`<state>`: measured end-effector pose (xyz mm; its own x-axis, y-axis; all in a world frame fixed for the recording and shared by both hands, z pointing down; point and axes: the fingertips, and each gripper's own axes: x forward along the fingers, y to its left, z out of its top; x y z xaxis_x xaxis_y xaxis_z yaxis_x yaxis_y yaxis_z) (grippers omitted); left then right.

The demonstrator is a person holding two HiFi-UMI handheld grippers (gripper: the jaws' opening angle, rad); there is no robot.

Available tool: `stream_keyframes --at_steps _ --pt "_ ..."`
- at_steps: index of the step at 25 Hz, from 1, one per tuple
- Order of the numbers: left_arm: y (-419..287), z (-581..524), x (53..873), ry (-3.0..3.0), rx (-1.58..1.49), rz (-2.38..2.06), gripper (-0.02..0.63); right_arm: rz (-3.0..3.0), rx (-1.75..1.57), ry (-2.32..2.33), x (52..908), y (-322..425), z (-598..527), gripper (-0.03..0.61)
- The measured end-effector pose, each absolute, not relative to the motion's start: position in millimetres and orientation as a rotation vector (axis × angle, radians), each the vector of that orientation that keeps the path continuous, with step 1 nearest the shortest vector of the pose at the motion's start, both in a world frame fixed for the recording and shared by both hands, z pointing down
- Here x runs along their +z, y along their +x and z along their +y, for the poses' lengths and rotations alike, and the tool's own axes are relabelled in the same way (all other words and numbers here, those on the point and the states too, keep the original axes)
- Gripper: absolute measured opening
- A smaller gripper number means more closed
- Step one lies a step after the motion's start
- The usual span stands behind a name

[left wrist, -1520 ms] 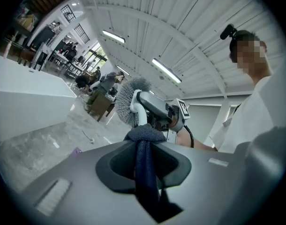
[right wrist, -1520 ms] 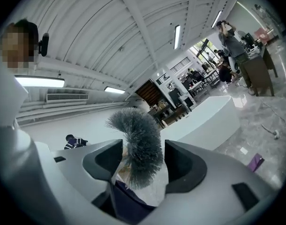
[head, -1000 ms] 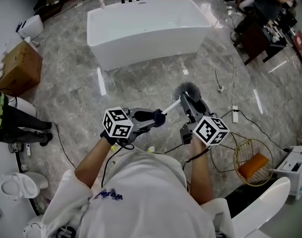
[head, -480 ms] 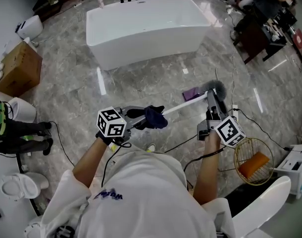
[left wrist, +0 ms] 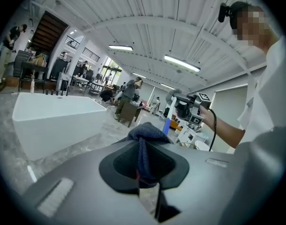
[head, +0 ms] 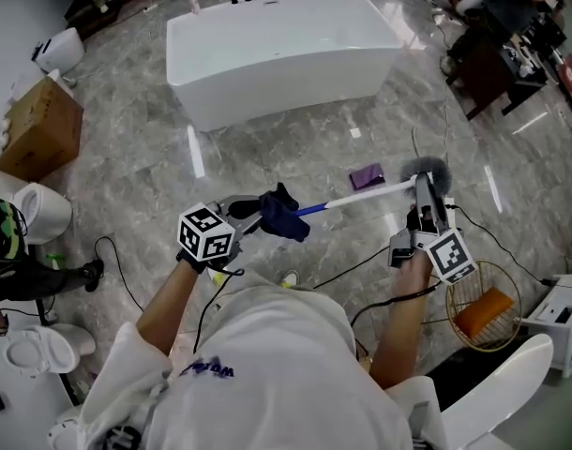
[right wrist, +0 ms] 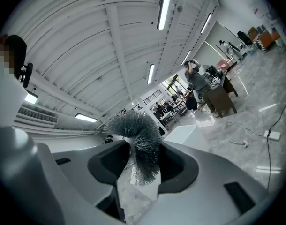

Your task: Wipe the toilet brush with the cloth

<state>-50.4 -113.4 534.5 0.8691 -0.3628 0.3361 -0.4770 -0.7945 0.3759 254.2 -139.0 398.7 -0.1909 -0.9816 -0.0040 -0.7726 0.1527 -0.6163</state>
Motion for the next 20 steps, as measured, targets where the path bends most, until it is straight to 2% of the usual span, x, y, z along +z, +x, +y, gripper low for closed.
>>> stream_keyframes --at_steps 13,20 --pt "-130 -159 517 2.424 0.132 -1.239 0.026 2.046 -0.557 -1.77 389 267 -127 0.195" --pt "-141 -160 489 2.507 0.112 -1.396 0.026 2.361 -0.344 -1.896 408 196 -134 0.198"
